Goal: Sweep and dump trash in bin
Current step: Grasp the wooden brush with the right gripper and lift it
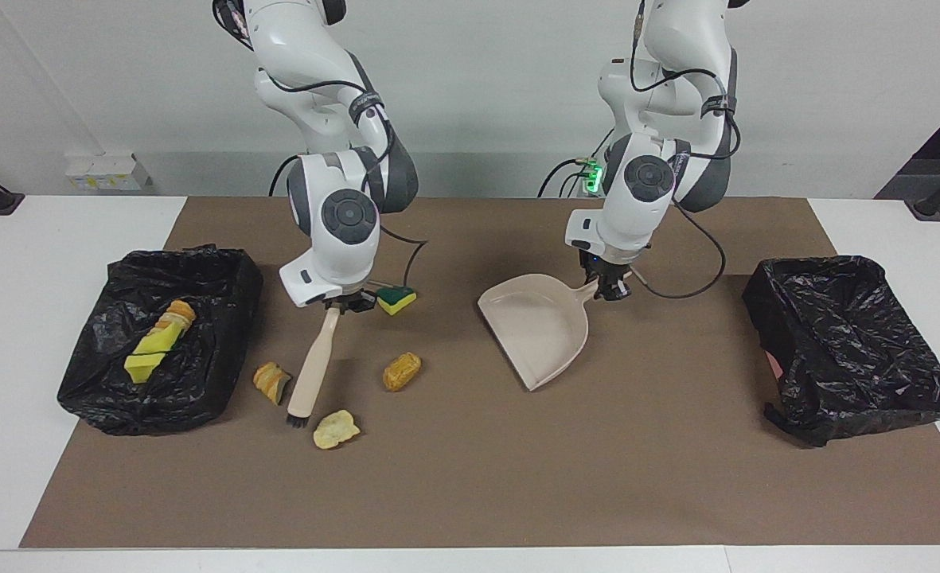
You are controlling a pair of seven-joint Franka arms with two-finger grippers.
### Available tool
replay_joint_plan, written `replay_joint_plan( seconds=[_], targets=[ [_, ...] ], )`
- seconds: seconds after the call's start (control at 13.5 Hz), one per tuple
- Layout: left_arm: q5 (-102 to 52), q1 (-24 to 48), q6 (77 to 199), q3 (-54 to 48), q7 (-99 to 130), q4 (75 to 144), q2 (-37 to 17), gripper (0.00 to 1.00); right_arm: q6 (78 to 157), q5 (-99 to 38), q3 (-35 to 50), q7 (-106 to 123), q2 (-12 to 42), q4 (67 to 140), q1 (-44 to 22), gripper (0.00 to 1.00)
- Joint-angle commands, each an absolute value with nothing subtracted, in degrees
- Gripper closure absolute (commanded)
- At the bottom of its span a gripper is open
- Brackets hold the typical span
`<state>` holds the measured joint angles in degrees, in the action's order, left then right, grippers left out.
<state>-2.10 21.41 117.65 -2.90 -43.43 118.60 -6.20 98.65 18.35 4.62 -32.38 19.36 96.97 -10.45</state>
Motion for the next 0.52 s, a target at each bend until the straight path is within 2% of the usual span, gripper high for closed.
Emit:
replay_joint_plan(
  seconds=[0.0, 0.22, 0.45],
  targets=[
    [-1.67, 22.32, 116.89, -2.2, -42.45, 119.18, -5.1, 1.0, 98.52, 24.76, 5.1, -29.01, 18.2, 100.61, -7.56, 1.0],
    [-1.67, 22.24, 117.16, -2.2, -42.36, 119.27, -5.1, 1.0, 103.87, 27.59, 5.27, -25.69, 17.23, 106.68, -4.84, 1.0],
    [-1.67, 22.32, 117.07, -2.2, -42.36, 119.09, -5.18, 1.0, 104.76, 26.73, 5.62, -18.13, 17.23, 107.32, -5.53, 1.0]
  ],
)
